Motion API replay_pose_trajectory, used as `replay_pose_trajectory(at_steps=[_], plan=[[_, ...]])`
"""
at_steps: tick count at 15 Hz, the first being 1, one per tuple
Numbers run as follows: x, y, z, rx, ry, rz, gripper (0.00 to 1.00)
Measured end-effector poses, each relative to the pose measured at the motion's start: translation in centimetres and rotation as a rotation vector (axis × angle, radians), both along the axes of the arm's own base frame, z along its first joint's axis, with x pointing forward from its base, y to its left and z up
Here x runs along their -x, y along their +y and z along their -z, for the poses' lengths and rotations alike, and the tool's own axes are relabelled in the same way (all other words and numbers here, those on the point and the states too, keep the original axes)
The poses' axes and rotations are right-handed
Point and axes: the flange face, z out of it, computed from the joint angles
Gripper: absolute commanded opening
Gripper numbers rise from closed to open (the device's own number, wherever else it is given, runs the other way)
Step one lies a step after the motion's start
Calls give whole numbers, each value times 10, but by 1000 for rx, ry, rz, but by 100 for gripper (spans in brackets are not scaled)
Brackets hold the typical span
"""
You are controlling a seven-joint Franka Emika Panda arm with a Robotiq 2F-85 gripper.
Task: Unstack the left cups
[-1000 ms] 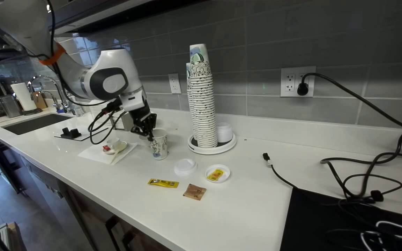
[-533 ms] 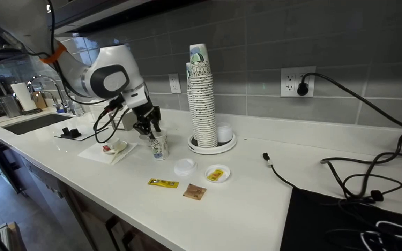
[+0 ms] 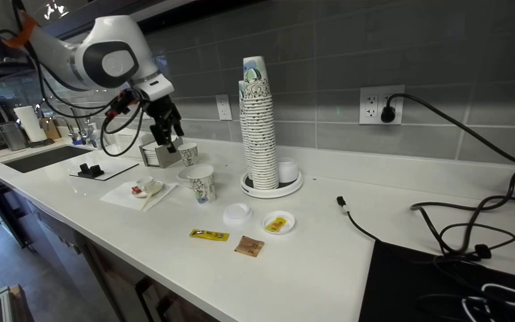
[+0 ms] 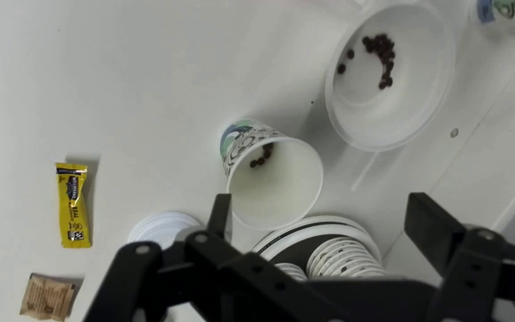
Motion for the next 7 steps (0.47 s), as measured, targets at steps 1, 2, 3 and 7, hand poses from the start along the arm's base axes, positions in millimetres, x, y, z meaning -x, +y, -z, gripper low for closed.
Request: replay_pose_trajectory(at_steps=[1, 2, 3, 7], plan=[[6, 6, -7, 18, 11, -56, 100], [11, 12, -14, 33, 15, -115, 100], [16, 18, -21, 43, 16, -172, 100], [24, 29, -31, 49, -1, -297, 100]])
